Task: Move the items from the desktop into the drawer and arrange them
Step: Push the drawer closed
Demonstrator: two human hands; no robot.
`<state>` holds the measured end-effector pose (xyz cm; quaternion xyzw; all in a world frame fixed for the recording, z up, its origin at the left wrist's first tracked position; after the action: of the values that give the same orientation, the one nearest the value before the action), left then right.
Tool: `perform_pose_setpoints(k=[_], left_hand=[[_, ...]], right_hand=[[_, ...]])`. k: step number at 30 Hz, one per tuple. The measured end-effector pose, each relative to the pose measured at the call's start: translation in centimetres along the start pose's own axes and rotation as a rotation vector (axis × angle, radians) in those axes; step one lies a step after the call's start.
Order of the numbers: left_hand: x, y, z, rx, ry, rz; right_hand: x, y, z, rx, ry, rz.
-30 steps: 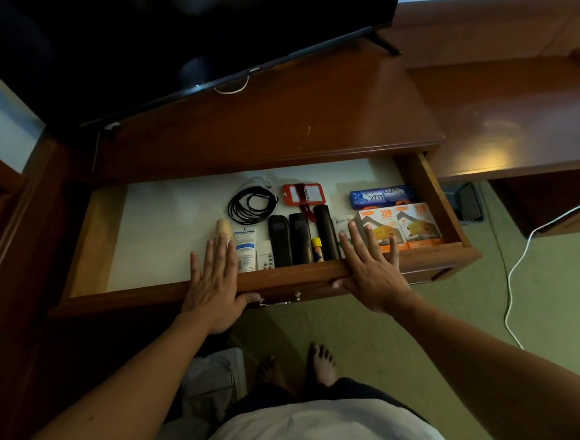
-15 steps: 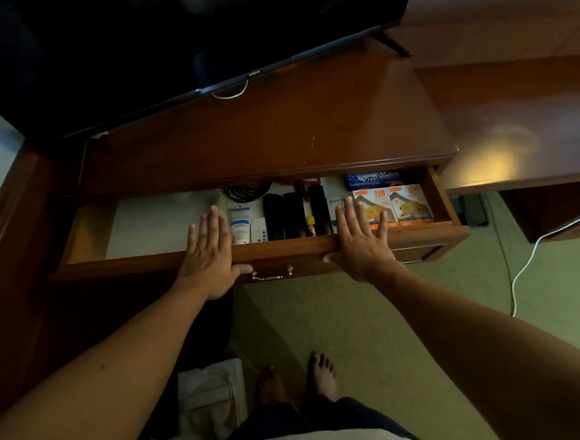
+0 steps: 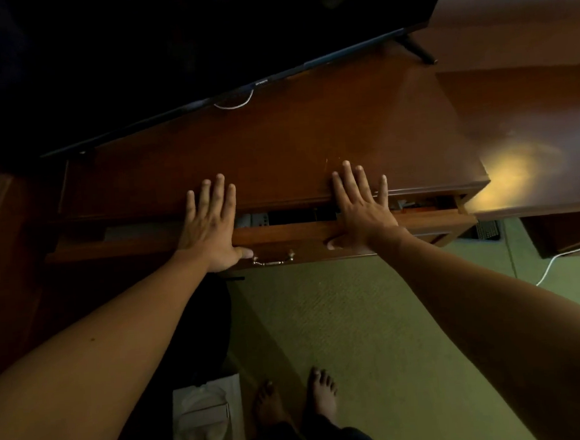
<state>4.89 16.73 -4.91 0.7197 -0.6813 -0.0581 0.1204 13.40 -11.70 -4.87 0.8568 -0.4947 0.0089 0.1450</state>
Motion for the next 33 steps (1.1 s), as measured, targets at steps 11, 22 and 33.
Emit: perform_pose_setpoints(k=[11,22,33], left_hand=[[0.0,-2.0,0.8,0.248,0.024,-0.020],[1.4,-3.0,0.7,0.247,0.023,-0.108],[1.5,-3.2,-0.8,0.081,0.132,-0.138]], right_hand=[[0.2,-2.3,0.9,0.181,-0.073,0.050],[-0.5,-2.7,1.4,0.242,-0.060,0.114],[-0.5,-2.6,0.4,0.123,-0.082,0.094]])
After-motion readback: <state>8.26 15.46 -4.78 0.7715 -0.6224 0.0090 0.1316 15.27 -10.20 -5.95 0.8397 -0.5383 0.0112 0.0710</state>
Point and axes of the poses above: each hand's wrist, its own y-axis away from the middle knuckle, its own z-axis out of the palm, x = y × z, the point moved 2 cm from there along -y, towards the middle knuckle, and after that the axes turned 8 degrees about y, right-handed, at the moved point
